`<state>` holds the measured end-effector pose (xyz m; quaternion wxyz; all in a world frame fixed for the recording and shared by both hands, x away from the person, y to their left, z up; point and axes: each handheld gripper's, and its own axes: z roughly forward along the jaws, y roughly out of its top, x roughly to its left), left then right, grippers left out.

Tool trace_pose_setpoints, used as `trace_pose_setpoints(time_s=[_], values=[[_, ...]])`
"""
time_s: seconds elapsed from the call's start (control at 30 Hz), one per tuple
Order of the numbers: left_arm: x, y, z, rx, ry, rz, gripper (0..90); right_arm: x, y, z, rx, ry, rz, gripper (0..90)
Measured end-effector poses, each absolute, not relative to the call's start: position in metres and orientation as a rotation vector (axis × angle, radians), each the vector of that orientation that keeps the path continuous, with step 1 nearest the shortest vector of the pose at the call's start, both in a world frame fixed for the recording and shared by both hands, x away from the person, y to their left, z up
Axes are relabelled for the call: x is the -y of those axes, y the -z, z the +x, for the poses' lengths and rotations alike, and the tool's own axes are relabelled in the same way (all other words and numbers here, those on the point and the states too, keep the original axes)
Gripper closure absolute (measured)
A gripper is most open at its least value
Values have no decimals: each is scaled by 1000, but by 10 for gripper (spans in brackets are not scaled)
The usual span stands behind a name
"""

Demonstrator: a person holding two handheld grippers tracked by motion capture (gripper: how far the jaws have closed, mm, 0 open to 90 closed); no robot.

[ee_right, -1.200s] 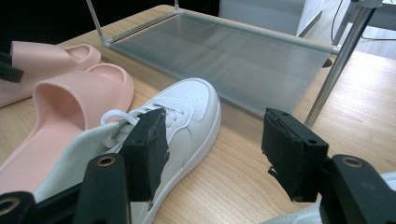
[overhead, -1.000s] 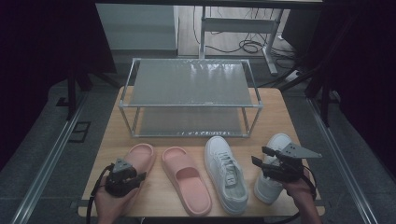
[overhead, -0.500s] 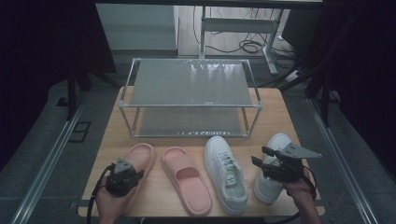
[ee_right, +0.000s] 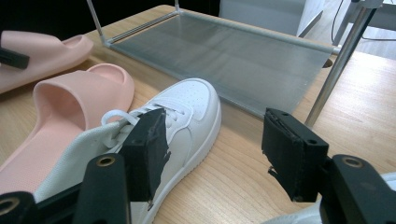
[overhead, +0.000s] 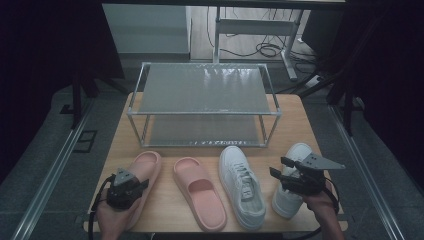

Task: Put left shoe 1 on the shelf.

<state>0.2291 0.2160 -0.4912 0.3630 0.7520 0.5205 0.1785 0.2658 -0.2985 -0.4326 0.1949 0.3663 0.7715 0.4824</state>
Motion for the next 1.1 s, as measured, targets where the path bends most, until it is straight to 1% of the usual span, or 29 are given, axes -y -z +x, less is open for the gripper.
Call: trace_pose_setpoints(time_s=[0.6, 1.1], values=[[-209, 466, 242, -1267, -503, 1933, 843, 299, 433, 266, -2160, -1351, 1024, 408], [-196, 452, 266, -1215, -513, 1961, 843, 300, 433, 267, -2159, -1349, 1029, 408]])
